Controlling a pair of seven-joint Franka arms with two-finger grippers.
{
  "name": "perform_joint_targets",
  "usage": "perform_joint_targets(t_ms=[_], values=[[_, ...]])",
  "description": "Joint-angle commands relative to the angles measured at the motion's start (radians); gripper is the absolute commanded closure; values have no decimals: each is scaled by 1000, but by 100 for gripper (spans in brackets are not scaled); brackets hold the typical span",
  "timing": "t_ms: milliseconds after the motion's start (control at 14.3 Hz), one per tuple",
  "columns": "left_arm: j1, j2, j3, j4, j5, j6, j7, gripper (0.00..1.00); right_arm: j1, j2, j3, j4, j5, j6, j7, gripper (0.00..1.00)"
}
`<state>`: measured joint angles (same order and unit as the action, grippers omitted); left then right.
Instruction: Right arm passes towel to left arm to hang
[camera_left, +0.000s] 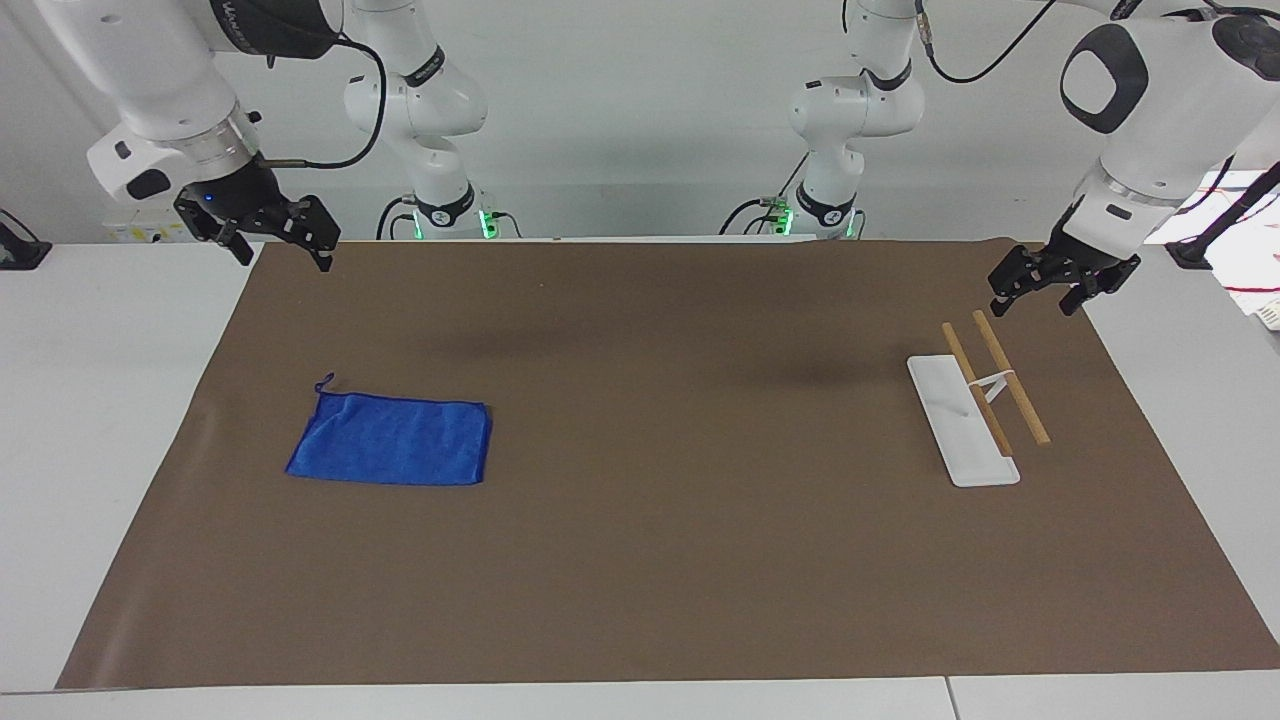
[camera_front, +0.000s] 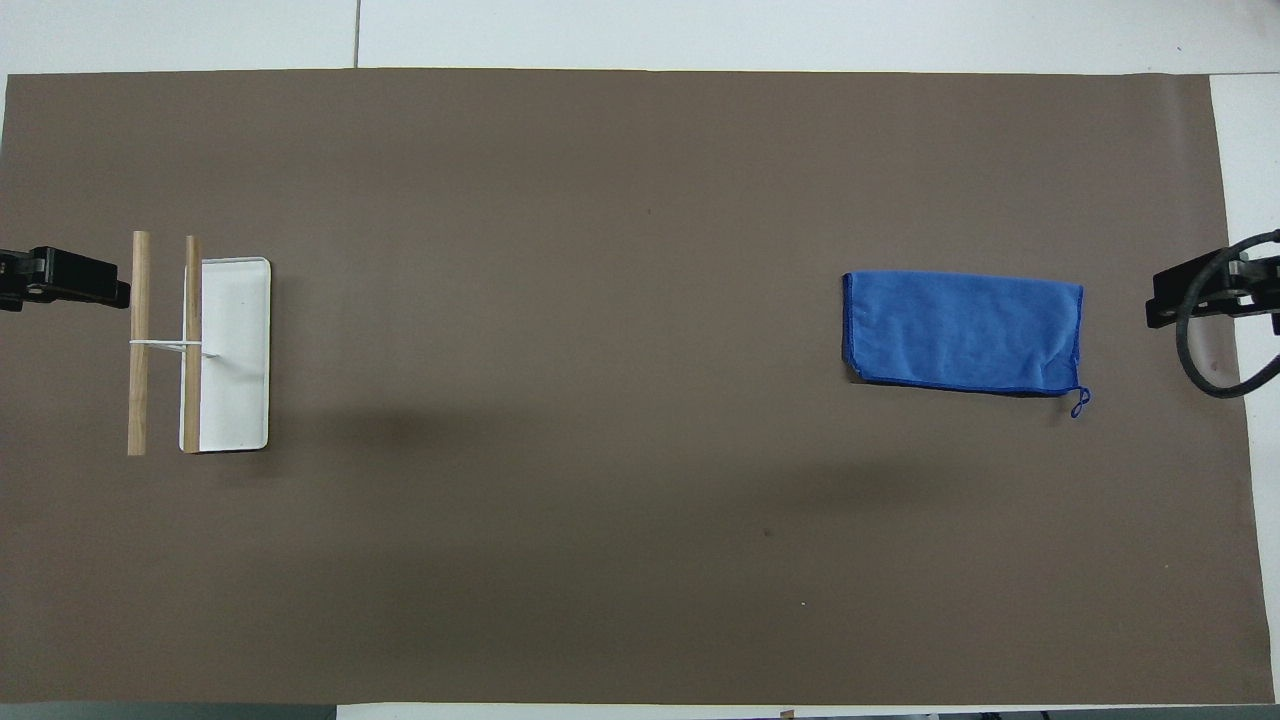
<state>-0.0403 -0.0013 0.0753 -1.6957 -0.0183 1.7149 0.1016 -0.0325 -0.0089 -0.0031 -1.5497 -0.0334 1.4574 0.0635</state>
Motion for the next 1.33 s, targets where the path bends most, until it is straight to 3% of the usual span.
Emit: perform_joint_targets(t_ms=[0,1258], values=[[0,-28,-3,-30,23,5,-14,0,-4,4,-5,13,21,-17,-27,0],[0,-29,-3,-30,23,5,-14,0,-7,-16,-6,-47,17,23,-5,0]])
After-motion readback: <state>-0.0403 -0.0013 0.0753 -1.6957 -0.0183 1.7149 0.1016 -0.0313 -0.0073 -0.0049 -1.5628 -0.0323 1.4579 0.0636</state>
